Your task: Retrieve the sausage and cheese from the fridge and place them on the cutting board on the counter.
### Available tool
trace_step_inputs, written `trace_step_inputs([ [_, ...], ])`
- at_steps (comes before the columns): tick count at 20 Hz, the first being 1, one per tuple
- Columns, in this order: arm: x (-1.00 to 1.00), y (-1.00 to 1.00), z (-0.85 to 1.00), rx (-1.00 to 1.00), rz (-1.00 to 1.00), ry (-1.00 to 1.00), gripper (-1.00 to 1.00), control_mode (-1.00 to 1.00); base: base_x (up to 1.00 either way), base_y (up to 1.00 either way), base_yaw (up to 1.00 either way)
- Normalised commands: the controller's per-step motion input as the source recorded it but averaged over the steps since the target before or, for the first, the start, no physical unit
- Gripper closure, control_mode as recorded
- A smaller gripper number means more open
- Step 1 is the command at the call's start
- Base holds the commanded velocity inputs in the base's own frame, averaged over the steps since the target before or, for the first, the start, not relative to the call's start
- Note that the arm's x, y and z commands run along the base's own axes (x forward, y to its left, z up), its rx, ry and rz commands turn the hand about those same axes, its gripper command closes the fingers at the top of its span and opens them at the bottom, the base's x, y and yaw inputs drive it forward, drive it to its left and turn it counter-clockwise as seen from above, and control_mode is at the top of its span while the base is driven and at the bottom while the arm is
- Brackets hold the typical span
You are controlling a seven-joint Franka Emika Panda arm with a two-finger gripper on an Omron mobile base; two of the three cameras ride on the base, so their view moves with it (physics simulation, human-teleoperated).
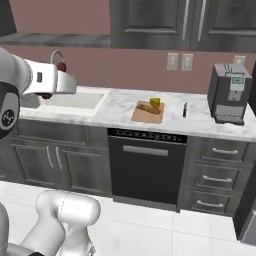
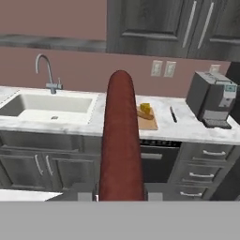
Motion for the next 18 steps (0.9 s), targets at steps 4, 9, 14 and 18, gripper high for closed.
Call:
trace_step_inputs([
  [4, 0.0, 0.0, 0.0, 0.0, 0.0, 0.0, 1.0, 1.0, 0.81, 0.28, 0.0],
  [9, 0.0, 0.0, 0.0, 0.0, 0.0, 0.0, 1.0, 1.0, 0.8, 0.33, 0.0],
  [14, 0.0, 0.0, 0.0, 0.0, 0.0, 0.0, 1.0, 1.0, 0.66, 0.34, 0.0],
  [18, 0.0, 0.0, 0.0, 0.0, 0.0, 0.0, 1.0, 1.0, 0.6, 0.38, 0.0],
])
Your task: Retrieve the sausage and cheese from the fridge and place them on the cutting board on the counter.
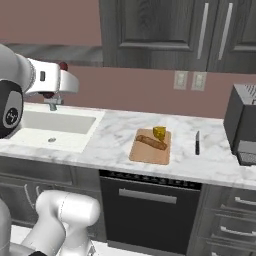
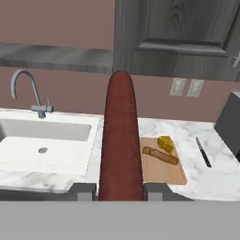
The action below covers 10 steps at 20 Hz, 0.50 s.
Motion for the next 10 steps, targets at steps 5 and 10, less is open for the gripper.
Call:
trace_step_inputs([
  [5, 0.0, 0.0, 0.0, 0.0, 0.0, 0.0, 1.0, 1.0, 0.52, 0.34, 0.0],
  [10, 0.0, 0.0, 0.0, 0.0, 0.0, 0.0, 1.0, 1.0, 0.37, 0.22, 0.0],
])
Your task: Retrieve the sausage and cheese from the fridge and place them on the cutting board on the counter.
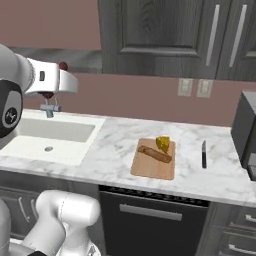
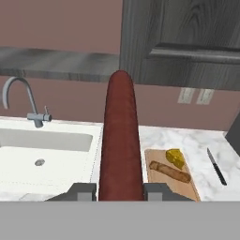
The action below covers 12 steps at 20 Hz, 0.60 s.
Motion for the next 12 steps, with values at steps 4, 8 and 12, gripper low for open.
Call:
trace_step_inputs([
  [4, 0.0, 0.0, 0.0, 0.0, 0.0, 0.0, 1.0, 1.0, 0.49, 0.25, 0.0],
  [8, 0.0, 0.0, 0.0, 0.0, 0.0, 0.0, 1.0, 1.0, 0.6, 0.21, 0.0],
  [12, 0.0, 0.0, 0.0, 0.0, 0.0, 0.0, 1.0, 1.0, 0.53, 0.13, 0.0],
])
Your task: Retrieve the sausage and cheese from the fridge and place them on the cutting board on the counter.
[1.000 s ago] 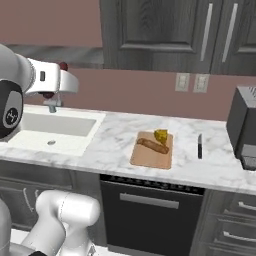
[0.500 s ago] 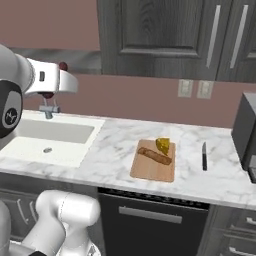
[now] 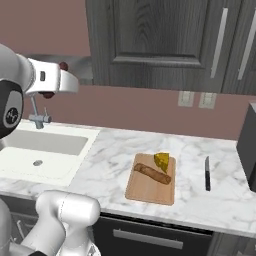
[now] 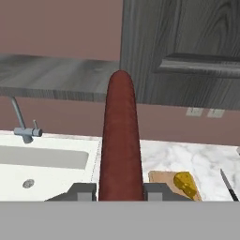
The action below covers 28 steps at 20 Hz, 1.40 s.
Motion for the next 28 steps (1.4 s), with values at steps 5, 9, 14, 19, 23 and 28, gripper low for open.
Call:
trace_step_inputs([
  [5, 0.0, 0.0, 0.0, 0.0, 0.0, 0.0, 1.0, 1.0, 0.36, 0.1, 0.0],
  [9, -0.01, 0.0, 0.0, 0.0, 0.0, 0.02, 1.0, -1.0, 0.0, 0.0, 0.0],
  [14, 0.03, 0.0, -0.05, -0.01, -0.01, 0.06, 1.0, -1.0, 0.0, 0.0, 0.0],
  [19, 0.03, -0.02, -0.2, -0.04, 0.0, 0.07, 1.0, -1.0, 0.0, 0.0, 0.0],
  [23, 0.0, -0.1, -0.32, -0.05, 0.02, 0.06, 1.0, -1.0, 0.0, 0.0, 0.0],
  [28, 0.0, -0.15, -0.39, -0.02, 0.01, 0.11, 1.0, -1.0, 0.0, 0.0, 0.0],
])
